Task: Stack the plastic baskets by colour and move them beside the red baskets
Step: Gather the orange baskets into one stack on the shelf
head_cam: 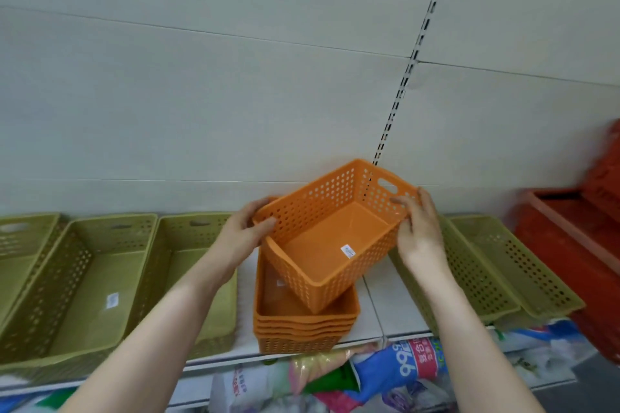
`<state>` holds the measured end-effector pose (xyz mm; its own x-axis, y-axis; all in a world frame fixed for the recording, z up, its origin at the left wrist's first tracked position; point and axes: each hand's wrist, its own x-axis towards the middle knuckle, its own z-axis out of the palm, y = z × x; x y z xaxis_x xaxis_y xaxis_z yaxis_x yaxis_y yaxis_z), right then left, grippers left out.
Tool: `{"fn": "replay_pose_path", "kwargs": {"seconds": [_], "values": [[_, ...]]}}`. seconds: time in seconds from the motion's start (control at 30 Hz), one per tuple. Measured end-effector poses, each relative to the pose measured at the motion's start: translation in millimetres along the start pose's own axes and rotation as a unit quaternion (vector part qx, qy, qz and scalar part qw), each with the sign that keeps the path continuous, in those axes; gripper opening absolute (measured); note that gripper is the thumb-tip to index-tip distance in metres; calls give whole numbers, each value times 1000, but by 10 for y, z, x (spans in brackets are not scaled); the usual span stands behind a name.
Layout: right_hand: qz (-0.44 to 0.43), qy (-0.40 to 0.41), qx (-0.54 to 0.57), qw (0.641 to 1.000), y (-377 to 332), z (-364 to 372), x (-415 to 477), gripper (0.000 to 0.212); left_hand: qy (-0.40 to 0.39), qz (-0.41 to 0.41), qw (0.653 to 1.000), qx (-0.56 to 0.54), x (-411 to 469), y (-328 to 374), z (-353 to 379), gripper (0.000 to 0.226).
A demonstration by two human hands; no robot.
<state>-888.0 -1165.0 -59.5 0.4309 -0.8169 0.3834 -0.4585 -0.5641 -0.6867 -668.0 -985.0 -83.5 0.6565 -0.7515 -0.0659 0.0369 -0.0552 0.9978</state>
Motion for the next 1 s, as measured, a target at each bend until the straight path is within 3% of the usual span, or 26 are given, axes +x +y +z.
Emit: {"fn": "replay_pose_path", "kwargs": {"seconds": [0.07,0.17,0.23,0.33,0.4,0.57,0.73,0.87,1.0], "values": [[106,55,69,990,-69,38,-48,48,8,21,999,25,16,20,38,32],[214,-48,132,967,-68,161,-116,78,34,29,997,60,13,7,34,28],[207,-79,124,967,7,201,-66,69,54,40,997,47,-6,0,27,20],[165,-47,104,980,-202,57,-13,36,66,30,997,-10,-42,42,-23,33],[118,-50,73,989,-304,28,45,30,56,17,998,-21,-41,10,-86,38],[69,-66,-68,993,-341,291,175,38,41,-33,999,5,-20,-201,-140,59],[27,-139,-148,979,-240,635,70,32,-16,-118,992,32,-11,-356,-69,87],[33,-223,-178,958,-101,890,-21,43,-31,-96,993,54,-41,-489,92,54],[78,-246,-158,953,120,1048,-194,67,-16,-71,988,138,-2,-659,121,51]]}}
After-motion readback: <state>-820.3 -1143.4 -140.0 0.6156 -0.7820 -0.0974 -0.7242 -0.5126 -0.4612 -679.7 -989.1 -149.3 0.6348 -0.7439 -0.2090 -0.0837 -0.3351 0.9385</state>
